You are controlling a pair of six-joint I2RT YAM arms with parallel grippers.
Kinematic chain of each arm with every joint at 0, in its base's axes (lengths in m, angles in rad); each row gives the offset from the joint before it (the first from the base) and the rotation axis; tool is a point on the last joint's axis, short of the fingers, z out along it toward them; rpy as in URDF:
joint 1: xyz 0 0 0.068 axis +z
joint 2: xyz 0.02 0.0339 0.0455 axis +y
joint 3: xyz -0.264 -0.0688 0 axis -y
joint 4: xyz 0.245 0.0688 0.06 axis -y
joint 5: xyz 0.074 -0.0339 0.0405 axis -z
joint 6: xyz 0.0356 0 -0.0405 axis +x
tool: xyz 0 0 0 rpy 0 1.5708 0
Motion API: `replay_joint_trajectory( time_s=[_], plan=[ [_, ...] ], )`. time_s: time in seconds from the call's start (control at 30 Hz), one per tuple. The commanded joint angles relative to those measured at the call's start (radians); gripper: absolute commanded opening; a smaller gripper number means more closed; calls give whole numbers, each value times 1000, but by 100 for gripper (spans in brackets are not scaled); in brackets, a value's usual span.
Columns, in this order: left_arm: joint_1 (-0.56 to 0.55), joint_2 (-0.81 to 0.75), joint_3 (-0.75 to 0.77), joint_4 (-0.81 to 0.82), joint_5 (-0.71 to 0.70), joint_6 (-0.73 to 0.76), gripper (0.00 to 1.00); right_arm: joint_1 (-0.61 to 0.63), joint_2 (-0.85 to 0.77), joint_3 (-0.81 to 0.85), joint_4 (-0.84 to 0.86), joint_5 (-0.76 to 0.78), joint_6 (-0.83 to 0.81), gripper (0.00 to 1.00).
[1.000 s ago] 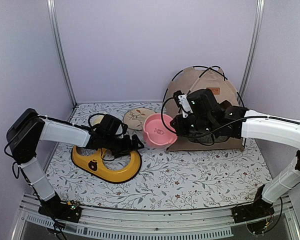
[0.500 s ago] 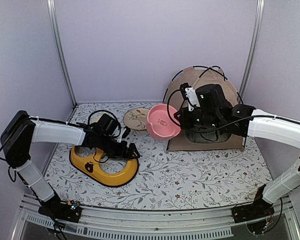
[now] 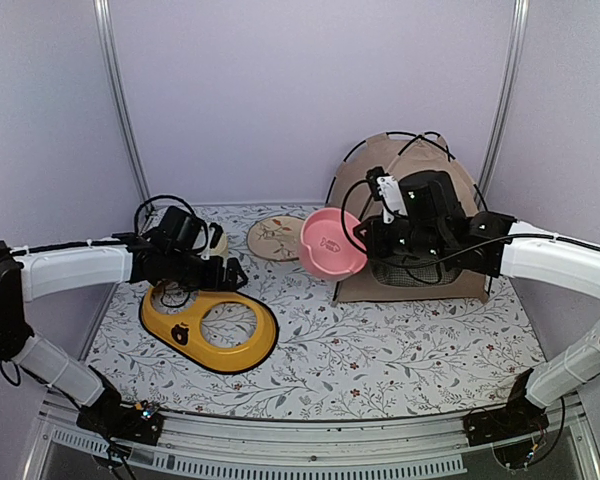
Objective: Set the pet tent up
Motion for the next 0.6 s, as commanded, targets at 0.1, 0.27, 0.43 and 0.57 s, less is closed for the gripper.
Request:
replay_joint_trajectory(
  time_s=[0.1, 0.27, 0.43, 0.57],
  plan=[
    [201, -73, -76, -25, -107, -26, 99, -11, -76, -12, 107, -18, 20, 0],
    [303, 13, -109, 37, 90, -22, 99, -13, -87, -18, 102, -24, 21, 0],
    [310, 51, -133, 50, 183, -52, 99, -12, -108, -39, 101, -18, 25, 0],
    [302, 38, -168, 63, 228, -86, 99, -13, -116, -51, 104, -14, 29, 0]
  ],
)
